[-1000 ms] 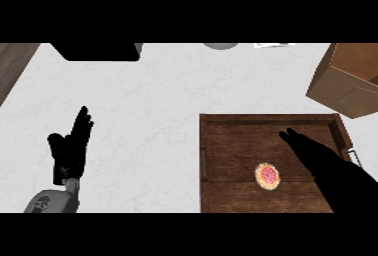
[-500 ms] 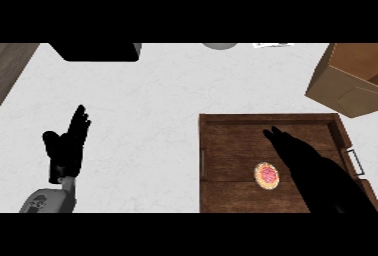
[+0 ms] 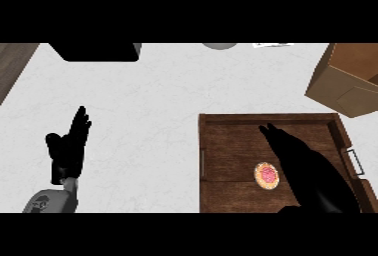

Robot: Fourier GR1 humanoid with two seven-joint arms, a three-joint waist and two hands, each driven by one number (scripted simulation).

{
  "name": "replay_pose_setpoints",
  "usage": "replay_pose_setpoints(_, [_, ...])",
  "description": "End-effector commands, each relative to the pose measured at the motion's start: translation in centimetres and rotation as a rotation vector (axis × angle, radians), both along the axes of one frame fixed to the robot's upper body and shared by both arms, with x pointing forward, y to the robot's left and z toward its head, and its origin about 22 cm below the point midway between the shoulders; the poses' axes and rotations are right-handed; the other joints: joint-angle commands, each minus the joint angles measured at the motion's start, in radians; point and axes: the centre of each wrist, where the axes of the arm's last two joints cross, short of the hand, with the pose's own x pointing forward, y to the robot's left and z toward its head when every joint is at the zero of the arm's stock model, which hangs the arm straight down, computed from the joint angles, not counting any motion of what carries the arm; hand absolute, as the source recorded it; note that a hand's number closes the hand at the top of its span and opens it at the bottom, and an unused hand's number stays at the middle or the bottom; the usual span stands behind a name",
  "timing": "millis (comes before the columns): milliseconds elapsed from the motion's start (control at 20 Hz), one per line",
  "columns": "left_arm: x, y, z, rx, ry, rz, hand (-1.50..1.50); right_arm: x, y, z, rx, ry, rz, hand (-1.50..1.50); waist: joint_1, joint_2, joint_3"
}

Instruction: Pick the cupcake from the tray and place it in the cardboard box

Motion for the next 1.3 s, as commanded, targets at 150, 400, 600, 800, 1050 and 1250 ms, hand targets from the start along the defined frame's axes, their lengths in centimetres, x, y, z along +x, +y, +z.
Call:
replay_pose_setpoints(150, [-0.2,0.2,-0.1,-0.011,0.013,-0.034,0.0,1.2,0.3,-1.3,-0.12,0.071,-0.089,-1.5,0.001,0.0,0.0])
replay_pose_setpoints(400, [0.7,-1.2,-0.8,-0.011,0.01,0.003,0.0,1.0,2.4,-0.6,-0.136,0.066,-0.075,-1.5,-0.004,0.0,0.0])
replay_pose_setpoints(600, [-0.2,0.5,0.2,-0.012,0.018,0.0,0.0,1.5,0.9,-4.4,-0.146,0.09,-0.074,-1.5,-0.001,0.0,0.001])
replay_pose_setpoints(800, [2.1,0.0,0.0,-0.012,0.02,0.016,0.0,1.7,2.1,-4.9,-0.14,0.086,-0.068,-1.5,-0.004,0.0,0.0])
replay_pose_setpoints(1050, [-0.5,-0.5,0.0,0.009,-0.004,-0.005,0.0,1.7,0.4,-3.7,-0.145,0.112,-0.077,-1.5,-0.002,-0.001,0.001])
replay_pose_setpoints(1250, [1.3,1.6,0.6,0.006,-0.008,0.024,0.0,3.6,0.9,-7.1,-0.152,0.115,-0.07,-1.5,-0.001,0.001,0.001])
